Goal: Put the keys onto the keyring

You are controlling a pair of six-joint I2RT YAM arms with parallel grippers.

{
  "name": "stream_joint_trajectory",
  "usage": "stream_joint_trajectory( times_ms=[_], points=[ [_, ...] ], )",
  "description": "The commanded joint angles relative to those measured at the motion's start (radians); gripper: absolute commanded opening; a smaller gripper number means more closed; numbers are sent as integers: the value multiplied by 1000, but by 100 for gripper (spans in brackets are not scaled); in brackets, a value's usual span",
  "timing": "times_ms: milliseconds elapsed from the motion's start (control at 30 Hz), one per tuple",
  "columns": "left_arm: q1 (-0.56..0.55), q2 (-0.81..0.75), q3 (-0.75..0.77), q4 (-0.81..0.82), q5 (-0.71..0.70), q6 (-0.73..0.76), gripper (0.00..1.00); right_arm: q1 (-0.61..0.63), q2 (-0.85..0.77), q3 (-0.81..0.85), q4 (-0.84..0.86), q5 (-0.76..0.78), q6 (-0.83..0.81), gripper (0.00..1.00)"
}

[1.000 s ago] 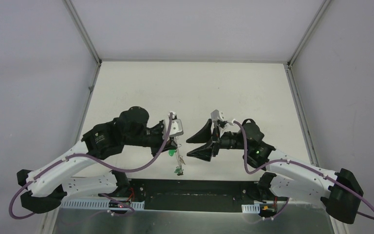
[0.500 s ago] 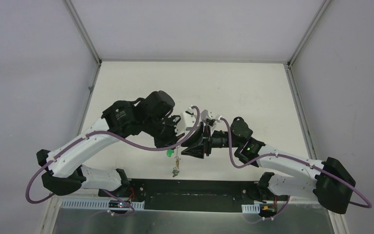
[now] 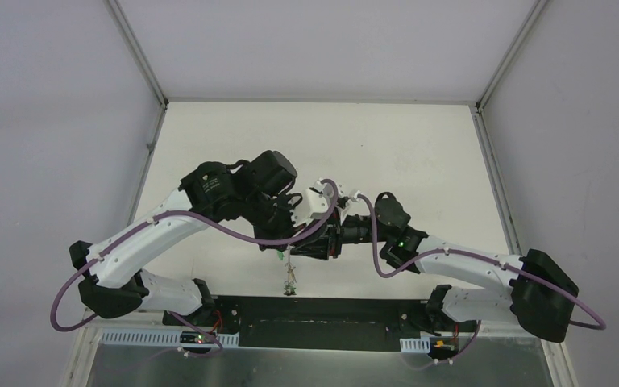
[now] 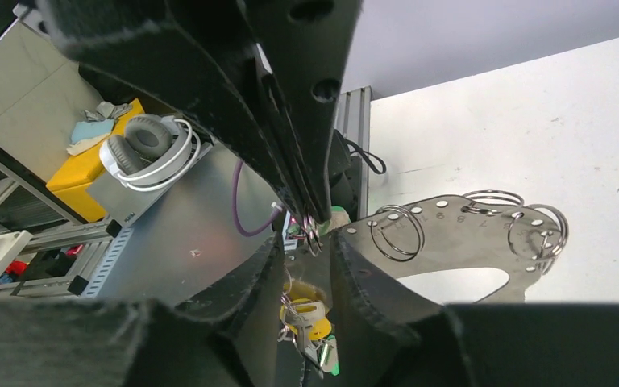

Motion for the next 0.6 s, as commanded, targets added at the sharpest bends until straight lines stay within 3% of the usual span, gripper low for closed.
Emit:
stream_joint_trajectory(
  times_ms=[0,233,367,567],
  points=[
    [-7,1,38,13,19,-2,0,15,15,54,79,-17,4,26],
    [-6,-2,28,21,20,-6,0,24,30,63,87,-35,-2,0],
    [-6,-19,16,37,14,-2,0,24,17,48,87,-25,-14,0],
    [-6,-94,-27,110,-56,-16,24,24,-32,18,72,19,-43,0]
  ],
)
